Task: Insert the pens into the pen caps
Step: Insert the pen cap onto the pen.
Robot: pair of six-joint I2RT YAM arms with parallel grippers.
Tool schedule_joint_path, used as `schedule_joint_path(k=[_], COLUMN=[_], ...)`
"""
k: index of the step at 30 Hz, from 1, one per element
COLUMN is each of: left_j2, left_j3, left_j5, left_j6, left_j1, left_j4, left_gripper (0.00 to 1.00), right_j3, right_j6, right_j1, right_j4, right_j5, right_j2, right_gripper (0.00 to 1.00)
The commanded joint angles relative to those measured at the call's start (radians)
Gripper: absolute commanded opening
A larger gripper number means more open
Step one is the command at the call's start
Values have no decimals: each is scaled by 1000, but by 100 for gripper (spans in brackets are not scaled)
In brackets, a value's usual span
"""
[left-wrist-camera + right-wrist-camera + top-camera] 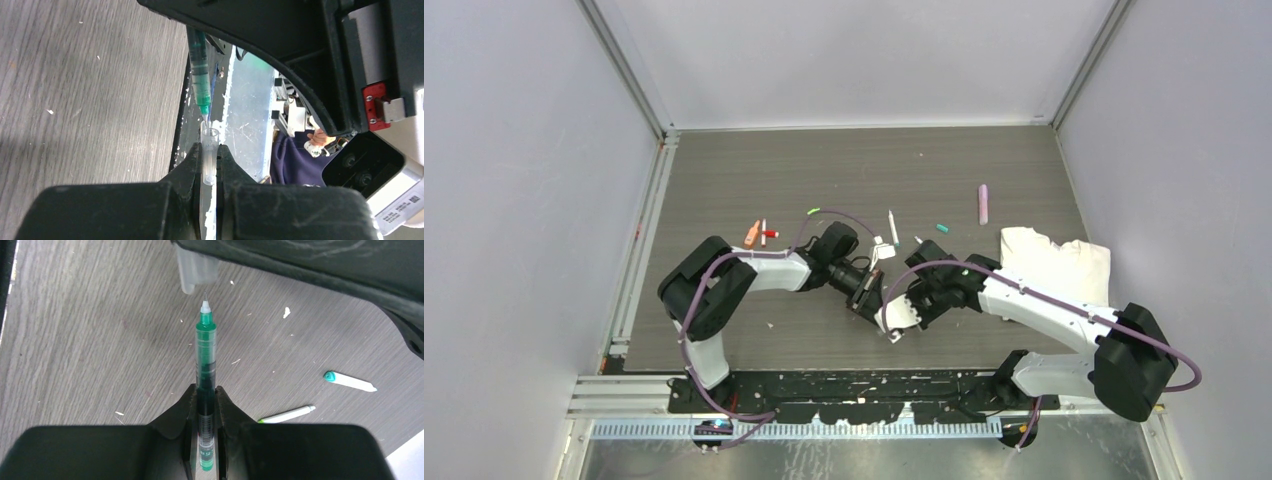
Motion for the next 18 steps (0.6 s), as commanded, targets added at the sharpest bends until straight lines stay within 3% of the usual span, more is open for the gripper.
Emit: schedule_joint_path(k=[1,18], left_j2=[-45,-41], left_j3=[14,29], left_j5=[31,32], left_j6=[47,48], left_j1=[3,8], left_j4=[-51,-59], left_gripper=[1,1], right_j3=[10,7], right_j6=[16,-8], right_j1=[2,5], right_j4=[38,19], right_j5=[29,-16], right_j2=[-19,-16], right_gripper=[1,1])
